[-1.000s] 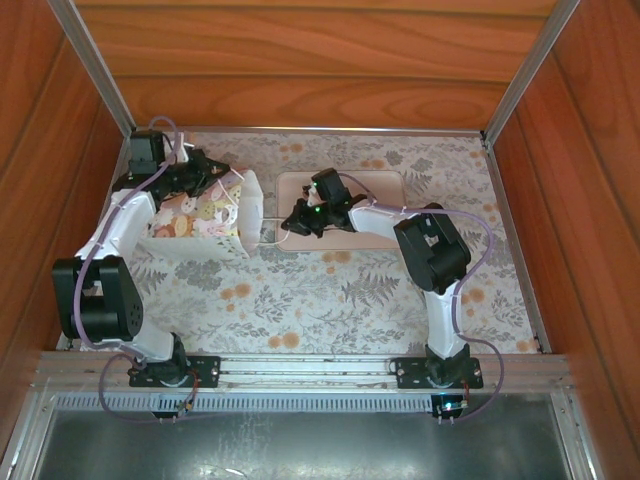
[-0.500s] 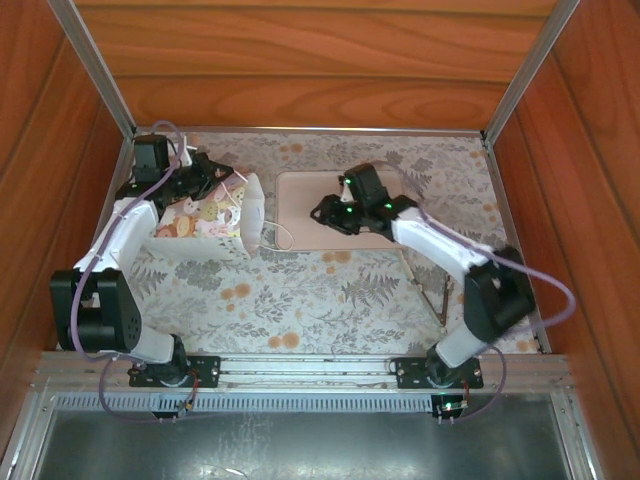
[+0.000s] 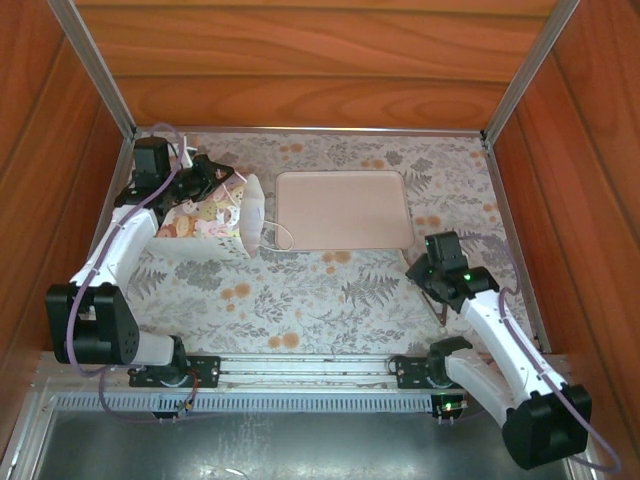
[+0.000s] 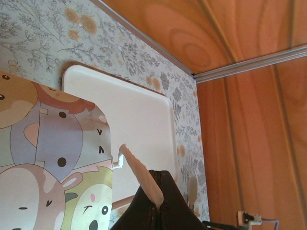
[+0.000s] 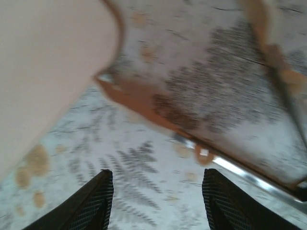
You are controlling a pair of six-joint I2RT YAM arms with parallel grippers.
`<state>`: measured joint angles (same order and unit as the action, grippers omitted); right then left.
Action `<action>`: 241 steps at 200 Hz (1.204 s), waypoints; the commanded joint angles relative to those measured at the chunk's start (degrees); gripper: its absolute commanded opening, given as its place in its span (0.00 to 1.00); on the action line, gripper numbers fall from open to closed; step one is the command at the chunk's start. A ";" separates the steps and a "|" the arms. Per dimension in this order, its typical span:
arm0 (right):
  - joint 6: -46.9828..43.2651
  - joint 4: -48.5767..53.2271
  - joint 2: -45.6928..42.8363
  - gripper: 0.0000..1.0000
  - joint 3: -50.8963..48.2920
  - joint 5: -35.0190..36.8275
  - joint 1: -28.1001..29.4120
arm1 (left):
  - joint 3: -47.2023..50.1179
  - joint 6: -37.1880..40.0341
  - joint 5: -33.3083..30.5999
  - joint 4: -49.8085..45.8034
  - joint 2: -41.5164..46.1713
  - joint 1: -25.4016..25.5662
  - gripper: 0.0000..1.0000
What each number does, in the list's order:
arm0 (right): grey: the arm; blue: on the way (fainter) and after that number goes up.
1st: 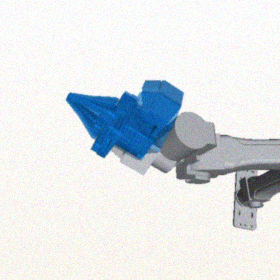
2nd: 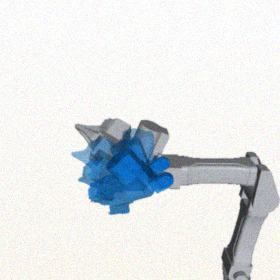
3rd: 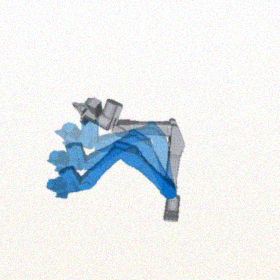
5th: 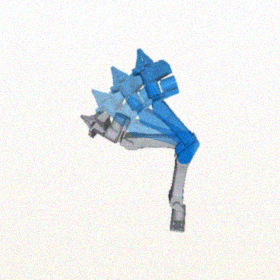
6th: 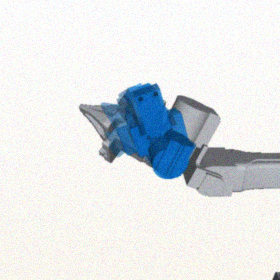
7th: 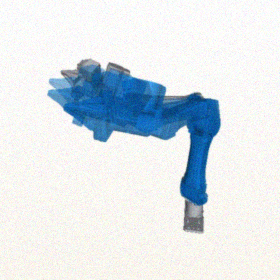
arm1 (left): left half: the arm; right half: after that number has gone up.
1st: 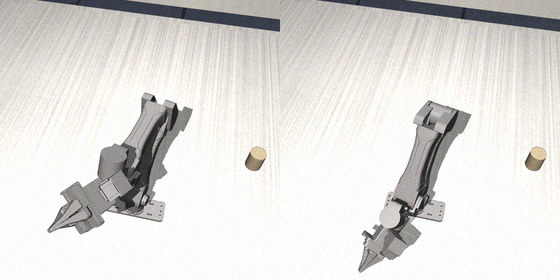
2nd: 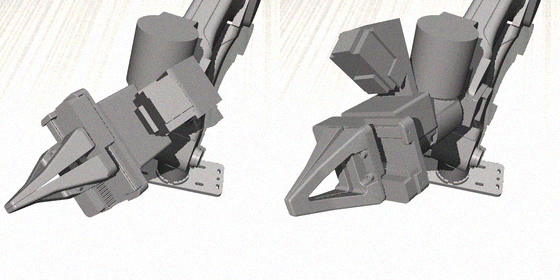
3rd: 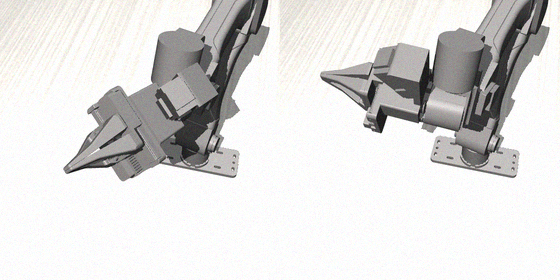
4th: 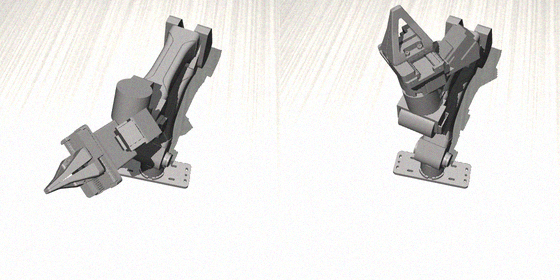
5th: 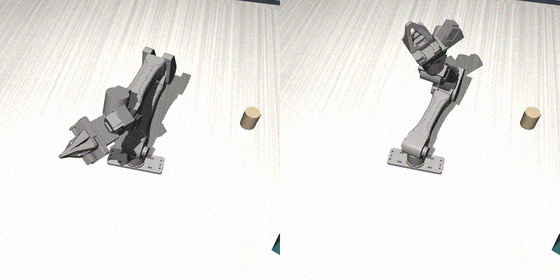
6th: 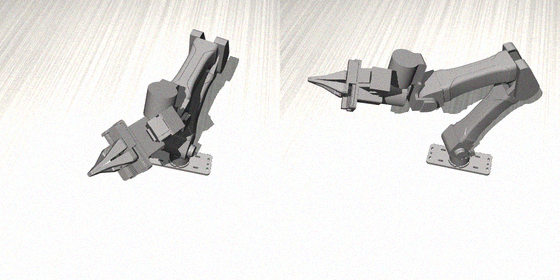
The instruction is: Take the fake bread out of the paper bag
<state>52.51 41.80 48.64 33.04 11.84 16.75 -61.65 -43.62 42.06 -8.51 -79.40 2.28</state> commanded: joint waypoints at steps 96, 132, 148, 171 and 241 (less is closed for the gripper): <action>-14.43 -1.06 18.72 0.66 0.76 0.06 -4.97 | 0.54 -0.28 -0.03 1.41 1.34 0.23 0.00; -14.03 -0.48 21.49 0.54 1.49 -0.50 -6.56 | 0.56 -0.57 -0.11 1.39 1.28 0.23 0.00; -13.80 -0.49 21.04 0.48 1.50 0.11 -8.87 | 0.52 -0.66 -0.10 1.34 1.54 0.29 0.00; -15.17 -2.77 20.11 0.43 0.79 -2.41 -13.56 | 0.82 -0.70 -0.23 1.28 1.95 0.24 0.00; -18.51 -8.45 22.84 0.31 1.77 -12.74 -24.23 | 1.22 -1.08 -0.41 1.17 2.31 0.20 0.00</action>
<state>35.57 36.45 69.93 33.61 4.19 -4.75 -60.88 -44.03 41.85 -8.51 -78.30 2.26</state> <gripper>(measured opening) 0.336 0.048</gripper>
